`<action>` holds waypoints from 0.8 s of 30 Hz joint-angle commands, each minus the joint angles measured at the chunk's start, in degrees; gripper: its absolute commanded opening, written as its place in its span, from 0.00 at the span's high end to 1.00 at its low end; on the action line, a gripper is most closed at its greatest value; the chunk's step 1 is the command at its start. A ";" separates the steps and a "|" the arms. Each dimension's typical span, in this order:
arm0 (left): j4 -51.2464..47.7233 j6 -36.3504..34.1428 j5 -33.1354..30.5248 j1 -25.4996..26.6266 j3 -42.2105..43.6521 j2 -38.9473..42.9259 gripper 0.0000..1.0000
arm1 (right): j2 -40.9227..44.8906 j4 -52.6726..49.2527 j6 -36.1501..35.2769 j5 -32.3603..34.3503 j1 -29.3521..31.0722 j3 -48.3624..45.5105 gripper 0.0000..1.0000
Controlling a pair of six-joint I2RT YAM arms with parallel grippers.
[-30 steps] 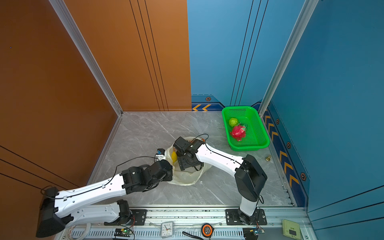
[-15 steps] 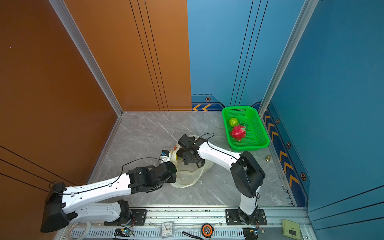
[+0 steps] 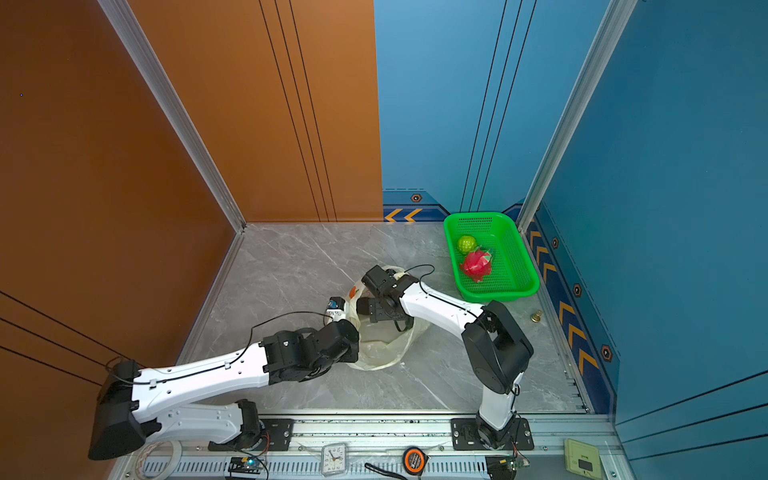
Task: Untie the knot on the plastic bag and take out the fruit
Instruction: 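Reach the right gripper down to the orange and close on it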
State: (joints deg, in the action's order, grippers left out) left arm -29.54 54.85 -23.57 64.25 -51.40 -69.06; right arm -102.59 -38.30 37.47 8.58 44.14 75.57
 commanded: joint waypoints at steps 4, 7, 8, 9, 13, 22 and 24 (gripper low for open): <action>0.01 -0.91 0.26 -0.79 0.99 1.26 1.00 | -2.06 6.00 3.49 -4.97 0.15 1.80 0.07; 0.01 -0.84 0.36 -1.00 1.11 1.21 1.00 | -2.62 6.45 4.16 -3.80 0.57 2.87 0.07; -0.04 -0.80 0.40 -1.13 1.20 1.21 1.00 | -2.61 6.49 4.48 -3.32 0.51 2.96 0.07; 0.01 -0.87 0.53 -1.14 1.20 1.29 1.00 | -2.52 6.47 4.99 -2.50 0.33 2.84 0.07; 0.06 -0.98 0.93 -1.41 1.11 1.26 1.00 | -3.10 6.53 6.60 -0.57 -1.05 2.62 0.07; 0.04 -1.17 1.54 -1.74 0.96 1.05 1.00 | -5.43 10.25 12.61 1.27 -3.49 2.96 0.13; 0.05 -1.23 1.71 -1.68 0.95 0.97 1.00 | -6.19 10.83 13.96 1.78 -3.49 3.25 0.13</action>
State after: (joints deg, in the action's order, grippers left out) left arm -29.47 54.83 -22.65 63.26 -50.76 -68.47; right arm -107.48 -29.10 47.79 7.86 40.53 76.99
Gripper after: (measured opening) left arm 0.045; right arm 0.871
